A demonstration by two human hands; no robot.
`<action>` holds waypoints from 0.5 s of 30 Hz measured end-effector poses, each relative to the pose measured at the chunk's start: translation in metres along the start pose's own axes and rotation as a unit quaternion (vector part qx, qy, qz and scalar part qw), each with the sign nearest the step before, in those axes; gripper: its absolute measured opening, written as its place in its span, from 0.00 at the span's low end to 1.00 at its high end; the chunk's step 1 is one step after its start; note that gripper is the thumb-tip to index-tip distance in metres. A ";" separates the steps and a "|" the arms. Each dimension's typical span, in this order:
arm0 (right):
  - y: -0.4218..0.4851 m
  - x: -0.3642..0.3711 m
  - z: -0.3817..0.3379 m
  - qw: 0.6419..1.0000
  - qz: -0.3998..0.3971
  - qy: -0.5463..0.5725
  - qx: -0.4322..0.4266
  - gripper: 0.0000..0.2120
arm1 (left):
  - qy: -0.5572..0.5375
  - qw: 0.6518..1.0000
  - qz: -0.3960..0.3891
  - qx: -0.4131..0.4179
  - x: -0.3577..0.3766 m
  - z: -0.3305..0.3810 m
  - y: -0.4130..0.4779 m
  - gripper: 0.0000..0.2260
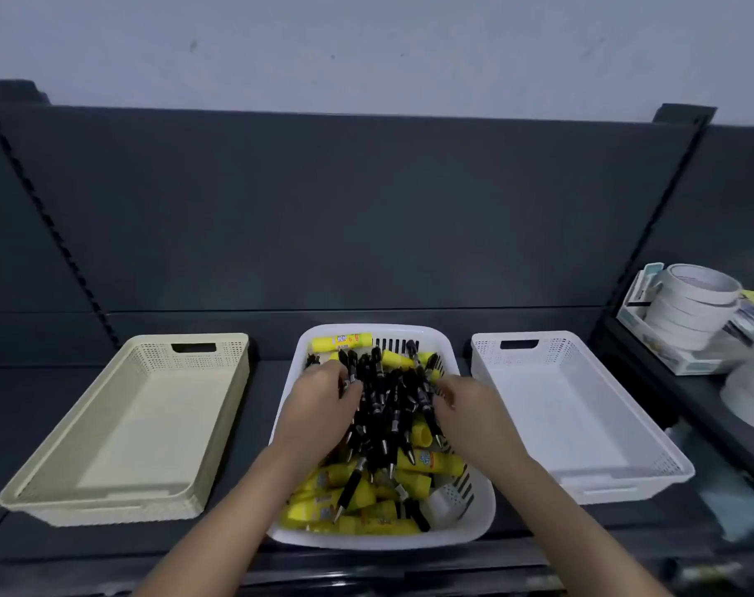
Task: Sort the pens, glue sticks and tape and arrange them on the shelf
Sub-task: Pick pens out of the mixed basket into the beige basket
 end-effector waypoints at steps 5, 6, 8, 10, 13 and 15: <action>0.022 0.023 -0.007 0.993 -0.092 -0.062 0.040 0.17 | 0.105 0.994 -0.023 -0.012 0.007 0.007 0.020 0.12; 0.024 0.026 -0.008 0.992 -0.097 -0.060 0.046 0.18 | 0.120 0.991 -0.046 -0.024 0.008 0.009 0.022 0.13; 0.028 0.028 -0.009 0.993 -0.095 -0.047 0.057 0.19 | 0.139 0.985 -0.085 -0.055 0.013 0.010 0.024 0.18; 0.030 0.031 -0.011 0.994 -0.089 -0.016 0.068 0.20 | 0.132 0.982 -0.109 -0.076 0.020 0.012 0.026 0.22; 0.031 0.038 -0.011 0.992 -0.092 0.010 0.081 0.16 | 0.113 0.981 -0.132 -0.089 0.031 0.018 0.029 0.27; 0.030 0.040 -0.009 0.992 -0.095 0.010 0.081 0.12 | 0.101 0.979 -0.147 -0.098 0.034 0.022 0.031 0.28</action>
Point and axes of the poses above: each hand's wrist, its own y-axis towards the middle knuckle, its own x-axis out of the palm, z = x × y, the point moved 1 cm from there along y, towards the middle knuckle, and after that the axes turned 8 degrees about z, right-handed, at the moved point
